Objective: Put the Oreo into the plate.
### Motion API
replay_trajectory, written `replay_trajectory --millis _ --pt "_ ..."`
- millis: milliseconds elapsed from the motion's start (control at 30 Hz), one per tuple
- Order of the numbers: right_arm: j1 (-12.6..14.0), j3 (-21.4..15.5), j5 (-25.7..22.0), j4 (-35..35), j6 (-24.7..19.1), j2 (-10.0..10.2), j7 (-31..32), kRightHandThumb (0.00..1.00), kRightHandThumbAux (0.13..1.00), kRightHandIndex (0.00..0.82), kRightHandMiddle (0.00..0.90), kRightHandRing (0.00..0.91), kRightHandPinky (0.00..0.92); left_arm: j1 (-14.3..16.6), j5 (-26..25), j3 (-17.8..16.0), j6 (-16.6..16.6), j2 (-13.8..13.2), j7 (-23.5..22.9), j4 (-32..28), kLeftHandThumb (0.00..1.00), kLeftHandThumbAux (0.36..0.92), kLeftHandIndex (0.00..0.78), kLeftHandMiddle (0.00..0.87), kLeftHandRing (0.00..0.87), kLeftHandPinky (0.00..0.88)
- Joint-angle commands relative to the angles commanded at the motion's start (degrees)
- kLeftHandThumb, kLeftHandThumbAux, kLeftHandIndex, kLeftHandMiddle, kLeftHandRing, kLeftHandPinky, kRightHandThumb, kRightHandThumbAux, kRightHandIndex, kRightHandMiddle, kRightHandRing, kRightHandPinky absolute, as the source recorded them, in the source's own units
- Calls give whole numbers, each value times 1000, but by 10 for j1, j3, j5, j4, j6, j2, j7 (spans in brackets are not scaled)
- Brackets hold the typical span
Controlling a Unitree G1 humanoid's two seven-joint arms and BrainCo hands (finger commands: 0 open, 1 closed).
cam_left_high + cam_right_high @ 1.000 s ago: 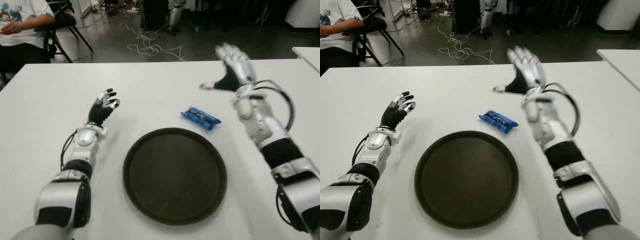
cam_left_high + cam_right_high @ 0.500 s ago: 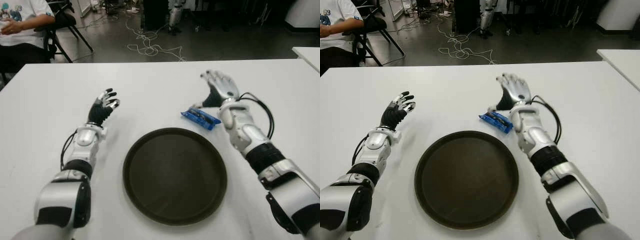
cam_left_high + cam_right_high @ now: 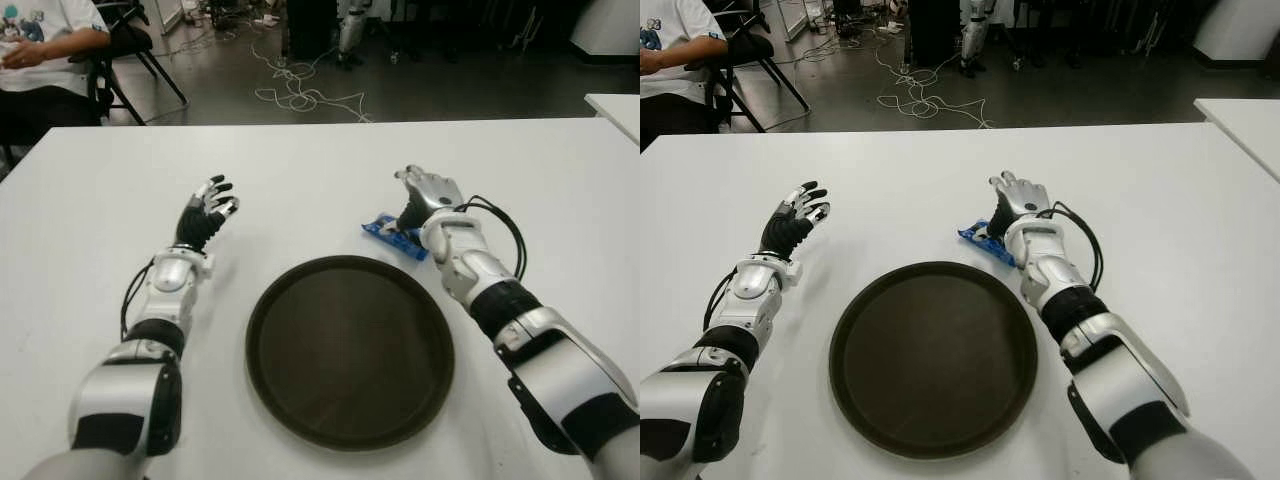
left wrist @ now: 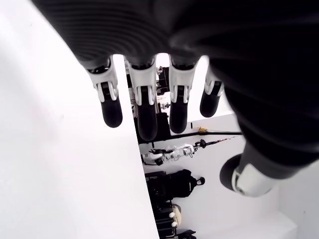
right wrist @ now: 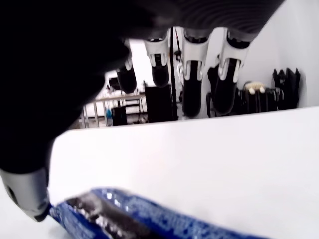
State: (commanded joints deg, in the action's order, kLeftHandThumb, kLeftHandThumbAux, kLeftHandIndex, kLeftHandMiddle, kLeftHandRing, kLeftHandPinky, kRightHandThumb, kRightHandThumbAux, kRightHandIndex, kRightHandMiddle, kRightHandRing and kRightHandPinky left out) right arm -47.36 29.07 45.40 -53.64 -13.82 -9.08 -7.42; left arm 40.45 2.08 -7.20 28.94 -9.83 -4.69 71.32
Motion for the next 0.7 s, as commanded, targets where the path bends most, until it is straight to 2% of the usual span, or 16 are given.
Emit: replay_trajectory --millis 700 --pt "-10 3 0 -37 0 17 -13 0 661 108 130 200 280 0 -2 0 3 0 -3 0 140 634 79 168 156 143"
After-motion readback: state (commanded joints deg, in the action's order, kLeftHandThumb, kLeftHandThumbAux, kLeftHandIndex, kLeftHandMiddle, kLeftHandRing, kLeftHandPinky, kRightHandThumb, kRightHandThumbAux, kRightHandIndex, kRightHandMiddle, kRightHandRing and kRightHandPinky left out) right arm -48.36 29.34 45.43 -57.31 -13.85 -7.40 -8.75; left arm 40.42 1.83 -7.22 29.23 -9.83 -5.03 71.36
